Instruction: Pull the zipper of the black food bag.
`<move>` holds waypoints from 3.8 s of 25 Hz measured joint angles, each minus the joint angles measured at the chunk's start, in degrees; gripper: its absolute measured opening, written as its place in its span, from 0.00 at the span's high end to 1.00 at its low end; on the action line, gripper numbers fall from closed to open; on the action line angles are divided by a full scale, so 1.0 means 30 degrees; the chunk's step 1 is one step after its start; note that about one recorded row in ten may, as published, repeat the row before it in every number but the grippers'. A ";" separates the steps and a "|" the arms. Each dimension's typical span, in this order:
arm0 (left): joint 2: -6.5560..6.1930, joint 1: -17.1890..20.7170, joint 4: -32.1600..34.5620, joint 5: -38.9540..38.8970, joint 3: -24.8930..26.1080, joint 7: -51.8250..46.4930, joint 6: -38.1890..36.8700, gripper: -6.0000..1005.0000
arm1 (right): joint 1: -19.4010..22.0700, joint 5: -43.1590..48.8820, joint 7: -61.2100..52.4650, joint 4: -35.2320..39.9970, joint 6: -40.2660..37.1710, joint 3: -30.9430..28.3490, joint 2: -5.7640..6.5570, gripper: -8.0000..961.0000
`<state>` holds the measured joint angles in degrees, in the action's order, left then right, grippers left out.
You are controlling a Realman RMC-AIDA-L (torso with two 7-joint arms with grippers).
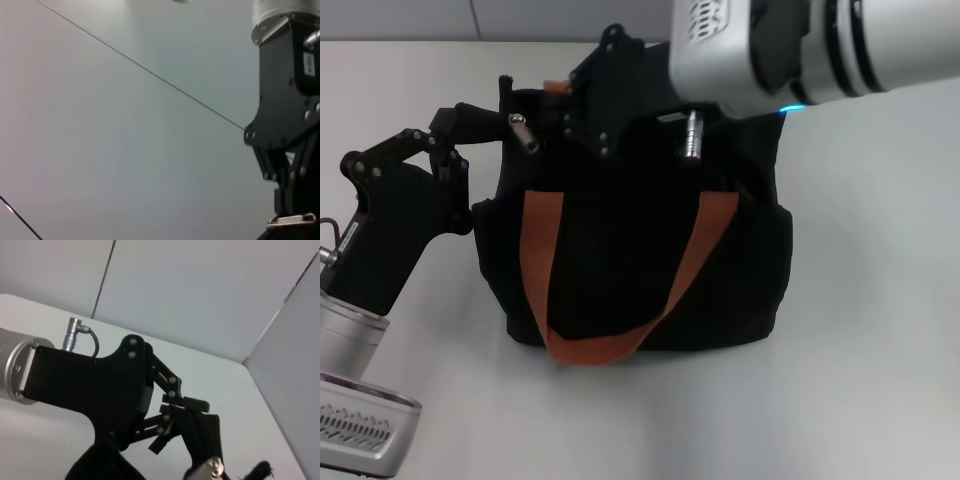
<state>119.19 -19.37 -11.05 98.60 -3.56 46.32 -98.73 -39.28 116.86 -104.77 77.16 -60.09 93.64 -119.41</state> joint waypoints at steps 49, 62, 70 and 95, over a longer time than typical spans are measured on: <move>-0.0005 -0.0166 0.0146 0.1151 -0.0102 0.3429 -0.1542 0.98 | -0.1492 -0.4230 -0.3942 -0.4224 -0.3411 -0.2423 -0.0094 0.63; -0.0004 -0.0165 0.0135 0.1148 -0.0102 0.3429 -0.1515 0.98 | -0.1710 -0.4099 -0.3820 -0.4388 -0.3339 -0.2266 -0.0033 0.80; -0.0004 -0.0165 0.0115 0.1148 -0.0102 0.3429 -0.1488 0.98 | -0.1730 -0.4055 -0.3606 -0.4388 -0.3462 -0.2337 0.0019 0.97; -0.0004 -0.0166 0.0077 0.1148 -0.0101 0.3414 -0.1395 0.98 | -0.1967 -0.4159 -0.4403 -0.4983 -0.2873 -0.2155 -0.0088 0.63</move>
<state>119.18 -19.86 -10.82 102.04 -3.86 56.56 -102.91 -45.18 104.39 -117.98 62.22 -68.71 87.18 -119.67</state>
